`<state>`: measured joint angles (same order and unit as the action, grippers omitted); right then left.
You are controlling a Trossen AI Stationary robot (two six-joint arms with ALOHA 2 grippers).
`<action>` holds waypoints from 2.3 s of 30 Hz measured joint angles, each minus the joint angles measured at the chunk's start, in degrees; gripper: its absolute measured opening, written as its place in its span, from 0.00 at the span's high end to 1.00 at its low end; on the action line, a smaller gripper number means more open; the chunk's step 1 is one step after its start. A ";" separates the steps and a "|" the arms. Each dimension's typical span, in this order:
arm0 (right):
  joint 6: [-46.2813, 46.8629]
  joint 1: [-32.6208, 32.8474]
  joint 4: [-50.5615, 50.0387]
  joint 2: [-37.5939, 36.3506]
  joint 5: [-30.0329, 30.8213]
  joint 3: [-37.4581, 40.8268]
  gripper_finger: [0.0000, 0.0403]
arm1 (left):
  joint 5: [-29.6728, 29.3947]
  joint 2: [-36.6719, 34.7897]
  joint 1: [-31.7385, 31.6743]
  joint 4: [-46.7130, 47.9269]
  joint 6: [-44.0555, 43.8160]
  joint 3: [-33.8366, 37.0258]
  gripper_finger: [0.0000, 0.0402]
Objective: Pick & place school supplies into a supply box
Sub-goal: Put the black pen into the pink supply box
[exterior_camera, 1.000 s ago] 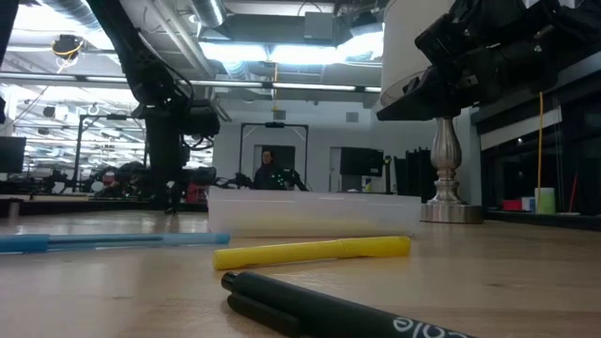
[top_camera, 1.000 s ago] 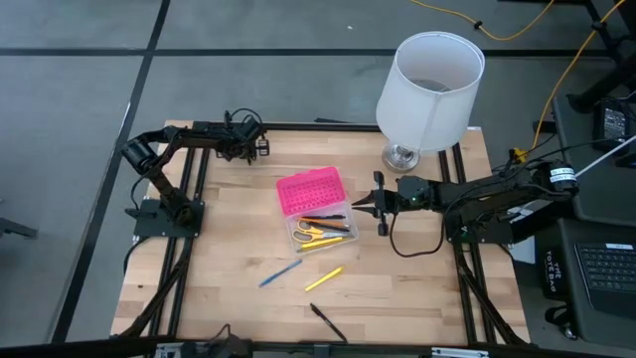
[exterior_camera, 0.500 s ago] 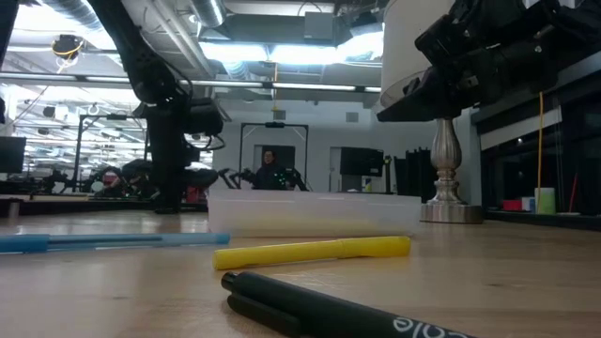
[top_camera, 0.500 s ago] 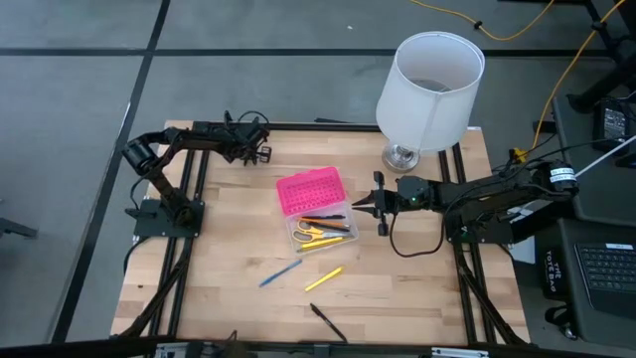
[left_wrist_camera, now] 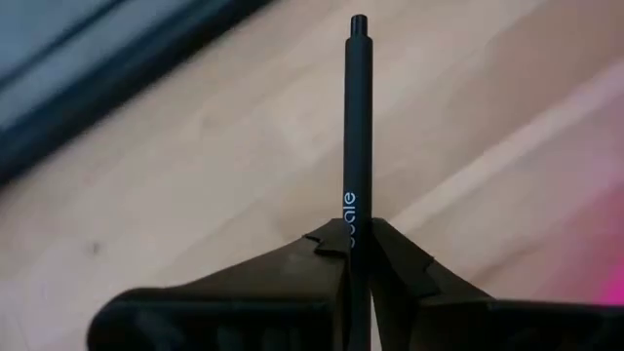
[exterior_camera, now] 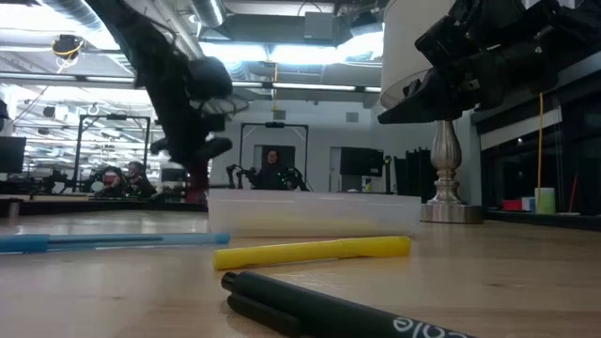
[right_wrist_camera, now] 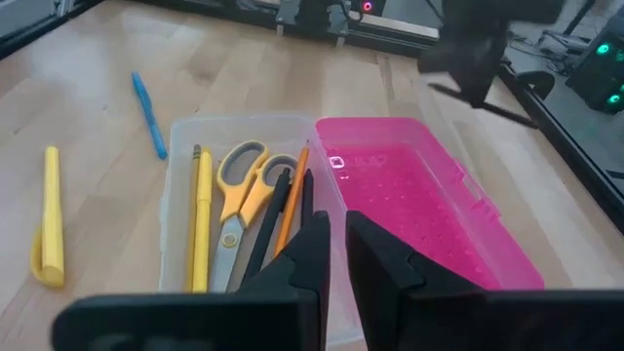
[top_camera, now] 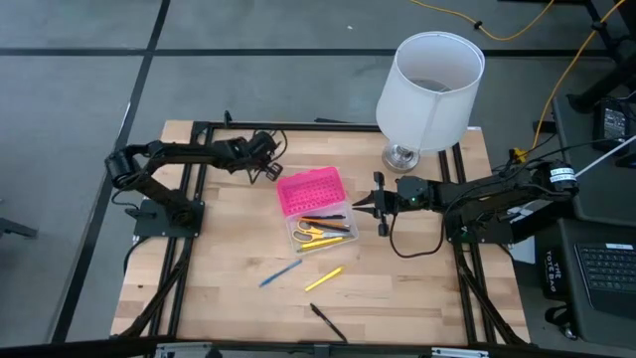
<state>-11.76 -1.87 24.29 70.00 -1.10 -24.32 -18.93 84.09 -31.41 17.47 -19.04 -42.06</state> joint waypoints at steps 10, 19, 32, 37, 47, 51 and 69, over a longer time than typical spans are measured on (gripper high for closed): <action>-0.55 0.00 -0.02 0.00 0.02 0.00 0.89 | 9.77 -11.06 8.56 -13.44 15.00 -0.11 0.98; 0.79 0.00 -0.08 0.00 0.00 0.00 0.89 | 10.06 -13.08 15.42 -23.70 20.71 1.51 0.98; 6.02 0.00 -0.11 0.00 0.00 0.00 0.89 | 17.42 -13.09 23.95 -56.98 21.12 16.67 0.98; 8.67 0.00 -0.11 0.00 0.00 0.00 0.89 | 17.37 -13.06 28.85 -55.81 23.67 16.72 0.98; 8.55 0.00 -0.11 0.00 0.00 0.00 0.89 | 16.08 -13.06 37.50 -55.85 25.23 16.71 0.98; 8.14 0.00 -0.09 0.00 0.00 0.00 0.89 | 9.88 -12.51 41.99 -54.01 25.76 14.82 0.98; 5.61 0.02 -0.09 0.00 0.00 0.02 0.89 | 0.54 7.47 46.18 -16.05 23.65 -16.67 0.98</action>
<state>-6.15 -1.85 24.21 70.00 -1.10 -24.29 -18.40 91.56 14.77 1.41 4.61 -58.74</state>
